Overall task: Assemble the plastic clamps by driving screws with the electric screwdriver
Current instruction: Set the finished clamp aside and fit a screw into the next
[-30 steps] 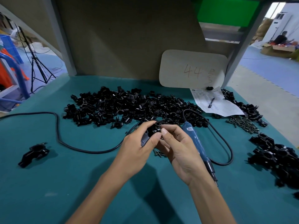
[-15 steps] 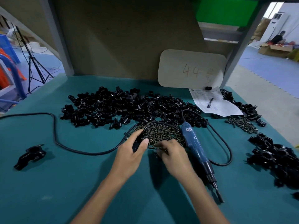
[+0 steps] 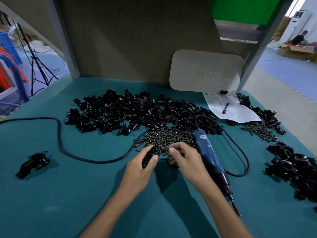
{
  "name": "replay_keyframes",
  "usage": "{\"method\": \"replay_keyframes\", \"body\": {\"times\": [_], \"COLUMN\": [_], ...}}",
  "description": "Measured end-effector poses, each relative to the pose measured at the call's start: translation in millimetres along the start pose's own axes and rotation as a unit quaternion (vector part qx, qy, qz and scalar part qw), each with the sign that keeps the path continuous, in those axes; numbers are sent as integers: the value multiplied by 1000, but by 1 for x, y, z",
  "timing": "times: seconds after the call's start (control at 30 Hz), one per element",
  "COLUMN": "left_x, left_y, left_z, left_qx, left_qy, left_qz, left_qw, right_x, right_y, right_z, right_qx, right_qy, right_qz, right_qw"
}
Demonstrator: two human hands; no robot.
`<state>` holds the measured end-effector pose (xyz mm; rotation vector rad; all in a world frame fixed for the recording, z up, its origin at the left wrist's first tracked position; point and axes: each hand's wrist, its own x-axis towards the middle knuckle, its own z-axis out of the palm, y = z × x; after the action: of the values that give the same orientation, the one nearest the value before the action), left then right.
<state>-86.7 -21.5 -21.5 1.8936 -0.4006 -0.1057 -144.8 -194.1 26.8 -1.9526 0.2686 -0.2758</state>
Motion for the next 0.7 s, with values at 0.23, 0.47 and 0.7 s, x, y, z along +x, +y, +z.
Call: {"method": "replay_keyframes", "body": {"times": [0.23, 0.47, 0.7], "left_x": [-2, -1, -2], "left_y": [0, -3, -5], "left_z": [-1, -2, 0], "left_qx": [10, 16, 37], "left_qy": [-6, -31, -40], "left_qz": [3, 10, 23], "left_qw": [1000, 999, 998], "right_x": [1, 8, 7], "right_y": [-2, -2, -1], "right_z": [8, 6, 12], "right_qx": [116, 146, 194], "right_qy": [-77, -82, -43], "right_qz": [14, 40, 76], "right_qw": [990, 985, 977]}}
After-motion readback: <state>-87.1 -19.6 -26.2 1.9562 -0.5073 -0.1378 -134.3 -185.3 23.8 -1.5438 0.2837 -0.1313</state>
